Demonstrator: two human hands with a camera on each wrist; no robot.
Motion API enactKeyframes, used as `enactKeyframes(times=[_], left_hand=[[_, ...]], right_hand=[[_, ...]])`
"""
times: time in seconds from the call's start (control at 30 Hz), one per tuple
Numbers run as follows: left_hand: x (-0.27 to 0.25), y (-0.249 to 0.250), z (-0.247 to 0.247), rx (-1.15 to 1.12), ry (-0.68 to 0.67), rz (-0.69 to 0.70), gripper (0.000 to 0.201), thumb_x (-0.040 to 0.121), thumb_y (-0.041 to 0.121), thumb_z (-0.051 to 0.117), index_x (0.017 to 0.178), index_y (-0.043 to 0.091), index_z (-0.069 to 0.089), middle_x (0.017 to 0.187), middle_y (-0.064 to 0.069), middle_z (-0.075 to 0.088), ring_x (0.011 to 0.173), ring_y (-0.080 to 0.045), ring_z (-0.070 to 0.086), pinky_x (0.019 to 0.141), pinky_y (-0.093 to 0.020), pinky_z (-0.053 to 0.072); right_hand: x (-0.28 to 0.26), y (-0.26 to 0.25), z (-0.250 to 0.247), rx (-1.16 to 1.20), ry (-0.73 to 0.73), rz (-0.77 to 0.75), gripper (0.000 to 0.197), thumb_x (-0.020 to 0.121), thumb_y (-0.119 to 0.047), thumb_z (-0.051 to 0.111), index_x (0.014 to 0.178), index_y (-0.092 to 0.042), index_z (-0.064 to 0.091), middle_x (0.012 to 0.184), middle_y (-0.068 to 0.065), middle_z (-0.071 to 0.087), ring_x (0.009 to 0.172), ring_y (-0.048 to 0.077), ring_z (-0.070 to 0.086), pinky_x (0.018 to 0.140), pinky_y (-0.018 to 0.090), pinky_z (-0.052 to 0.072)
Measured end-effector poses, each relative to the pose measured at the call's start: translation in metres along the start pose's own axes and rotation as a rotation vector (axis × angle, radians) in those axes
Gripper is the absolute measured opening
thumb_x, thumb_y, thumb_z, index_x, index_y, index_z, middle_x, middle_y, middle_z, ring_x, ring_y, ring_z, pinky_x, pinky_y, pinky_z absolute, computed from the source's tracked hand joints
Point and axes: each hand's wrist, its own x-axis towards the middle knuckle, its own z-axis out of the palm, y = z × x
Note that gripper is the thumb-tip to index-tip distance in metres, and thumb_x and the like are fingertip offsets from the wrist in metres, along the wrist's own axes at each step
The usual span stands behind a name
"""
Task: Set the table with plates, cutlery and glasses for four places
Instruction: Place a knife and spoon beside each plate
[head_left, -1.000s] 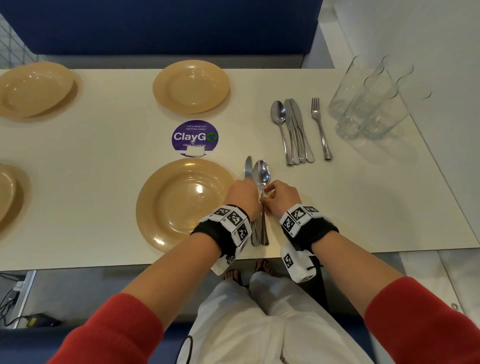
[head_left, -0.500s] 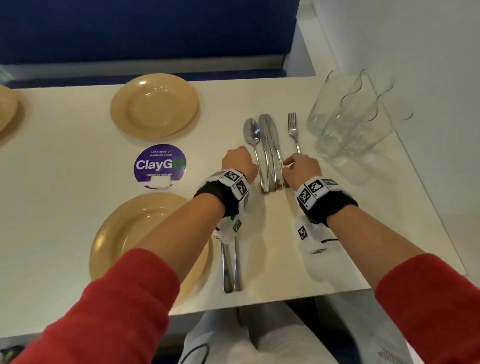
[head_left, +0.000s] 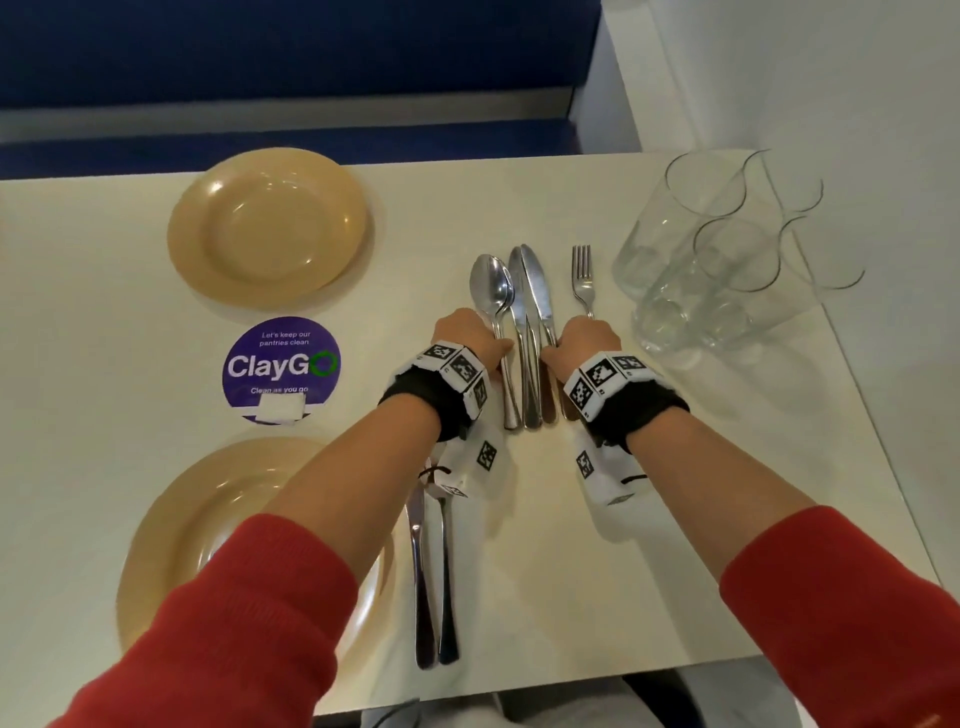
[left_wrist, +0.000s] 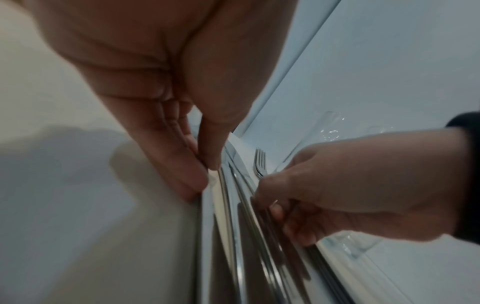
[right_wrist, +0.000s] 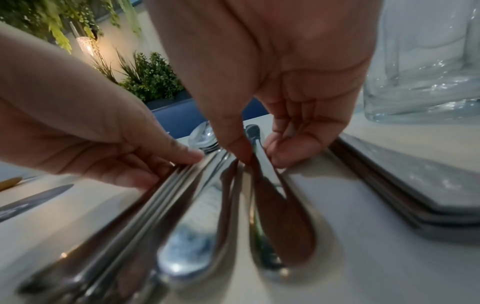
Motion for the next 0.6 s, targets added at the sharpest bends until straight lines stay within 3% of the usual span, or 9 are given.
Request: enactKeyframes(times=[0.07, 0.13, 0.2, 0.27, 0.37, 0.43, 0.53, 0.6], left_hand=[[0.0, -0.004, -0.003, -0.046, -0.004, -0.007, 0.032, 0.086, 0.034, 0.065, 0.092, 0.003, 0.071, 0.091, -0.009, 0.074, 0.087, -0.022, 0.07, 0.077, -0.028, 0.054], [-0.001, -0.009, -0.008, -0.118, -0.019, -0.017, 0.026, 0.088, 0.029, 0.064, 0.076, 0.006, 0.067, 0.08, -0.008, 0.073, 0.079, -0.021, 0.071, 0.08, -0.029, 0.057], [-0.006, -0.013, -0.018, -0.167, -0.003, -0.023, 0.029, 0.089, 0.026, 0.062, 0.064, 0.013, 0.058, 0.065, -0.002, 0.067, 0.062, -0.014, 0.068, 0.067, -0.02, 0.054], [-0.012, -0.02, -0.031, -0.208, 0.017, -0.015, 0.027, 0.09, 0.025, 0.062, 0.066, 0.014, 0.058, 0.063, 0.001, 0.064, 0.054, -0.008, 0.063, 0.063, -0.014, 0.05], [-0.022, -0.036, -0.055, -0.267, 0.039, -0.001, 0.025, 0.089, 0.025, 0.063, 0.067, 0.014, 0.059, 0.07, -0.001, 0.067, 0.055, -0.009, 0.063, 0.064, -0.017, 0.053], [-0.031, -0.05, -0.074, -0.306, 0.071, 0.011, 0.027, 0.089, 0.024, 0.063, 0.065, 0.014, 0.056, 0.072, -0.003, 0.067, 0.057, -0.012, 0.064, 0.065, -0.022, 0.057], [-0.043, -0.08, -0.104, -0.355, 0.108, 0.01, 0.027, 0.09, 0.02, 0.062, 0.066, 0.013, 0.054, 0.072, -0.005, 0.065, 0.061, -0.019, 0.065, 0.072, -0.033, 0.059], [-0.052, -0.108, -0.127, -0.343, 0.156, 0.015, 0.026, 0.09, 0.021, 0.062, 0.066, 0.012, 0.055, 0.078, -0.011, 0.068, 0.067, -0.024, 0.067, 0.074, -0.038, 0.059]], right_hand=[[0.0, -0.003, -0.001, -0.027, -0.016, 0.001, 0.039, 0.088, -0.02, 0.056, 0.055, -0.01, 0.039, 0.057, 0.002, 0.041, 0.049, 0.014, 0.038, 0.046, 0.024, 0.029], [-0.002, -0.005, -0.004, -0.046, -0.024, -0.003, 0.04, 0.088, -0.02, 0.057, 0.054, -0.01, 0.039, 0.057, 0.003, 0.041, 0.049, 0.014, 0.039, 0.045, 0.023, 0.028], [-0.005, -0.007, -0.007, -0.053, -0.017, -0.002, 0.04, 0.089, -0.017, 0.056, 0.055, -0.009, 0.038, 0.057, 0.003, 0.042, 0.055, 0.019, 0.045, 0.052, 0.023, 0.037], [-0.01, -0.006, -0.011, -0.06, 0.0, 0.002, 0.036, 0.09, -0.015, 0.054, 0.058, -0.007, 0.042, 0.064, 0.007, 0.049, 0.069, 0.025, 0.053, 0.061, 0.026, 0.039], [-0.023, -0.008, -0.021, 0.013, 0.113, -0.016, 0.019, 0.09, -0.015, 0.054, 0.084, 0.002, 0.061, 0.089, 0.018, 0.064, 0.088, 0.032, 0.063, 0.065, 0.026, 0.038], [-0.037, -0.022, -0.029, 0.1, 0.2, -0.037, 0.023, 0.091, -0.017, 0.055, 0.099, 0.002, 0.064, 0.1, 0.019, 0.067, 0.094, 0.032, 0.064, 0.07, 0.027, 0.042], [-0.064, -0.068, -0.034, 0.231, 0.233, -0.152, 0.023, 0.09, -0.02, 0.056, 0.1, -0.002, 0.066, 0.099, 0.015, 0.069, 0.096, 0.031, 0.063, 0.081, 0.03, 0.046], [-0.081, -0.108, -0.026, 0.298, 0.182, -0.252, 0.022, 0.09, -0.023, 0.057, 0.1, -0.006, 0.068, 0.097, 0.013, 0.07, 0.095, 0.029, 0.064, 0.093, 0.034, 0.047]])
